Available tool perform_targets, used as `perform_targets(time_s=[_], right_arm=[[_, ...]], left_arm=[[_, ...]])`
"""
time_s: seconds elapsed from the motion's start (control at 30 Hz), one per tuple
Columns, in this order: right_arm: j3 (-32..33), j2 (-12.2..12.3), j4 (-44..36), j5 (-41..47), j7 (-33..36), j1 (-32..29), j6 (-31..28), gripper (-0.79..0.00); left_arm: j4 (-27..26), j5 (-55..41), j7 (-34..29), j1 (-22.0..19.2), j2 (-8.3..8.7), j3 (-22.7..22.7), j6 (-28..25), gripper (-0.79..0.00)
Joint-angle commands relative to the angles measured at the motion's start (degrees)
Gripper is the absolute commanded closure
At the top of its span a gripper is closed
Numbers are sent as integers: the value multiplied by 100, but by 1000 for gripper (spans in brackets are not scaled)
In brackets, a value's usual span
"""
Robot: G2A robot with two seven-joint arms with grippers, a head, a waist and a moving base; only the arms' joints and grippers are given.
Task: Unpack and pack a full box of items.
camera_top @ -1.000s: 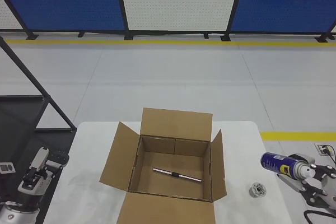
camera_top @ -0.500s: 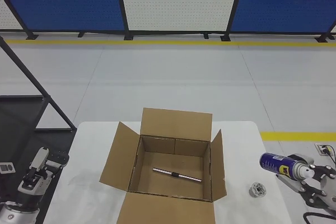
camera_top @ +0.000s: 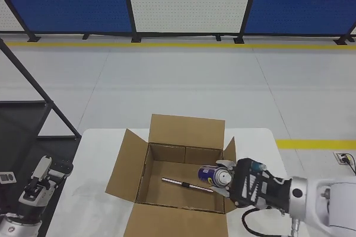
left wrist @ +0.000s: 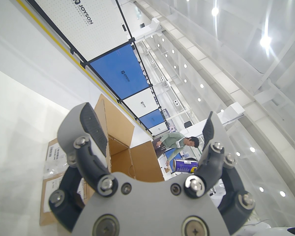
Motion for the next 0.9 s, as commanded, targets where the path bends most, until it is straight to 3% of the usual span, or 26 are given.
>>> perform_targets(time_s=[0.0,0.17,0.37,0.87], right_arm=[[-783,-92,331,-262,27,580,217,0],[-2029,-378,1182,-600,-79,1378,883,0],[-3054,-728,2060,-1084,-216,1827,1909,0],[-3135,-782,2196,-948,-229,1886,1991,0]], left_arm=[[0,0,0,0,0,0,0,-785],[0,0,0,0,0,0,0,-785],[0,0,0,0,0,0,0,-785],[0,0,0,0,0,0,0,-785]])
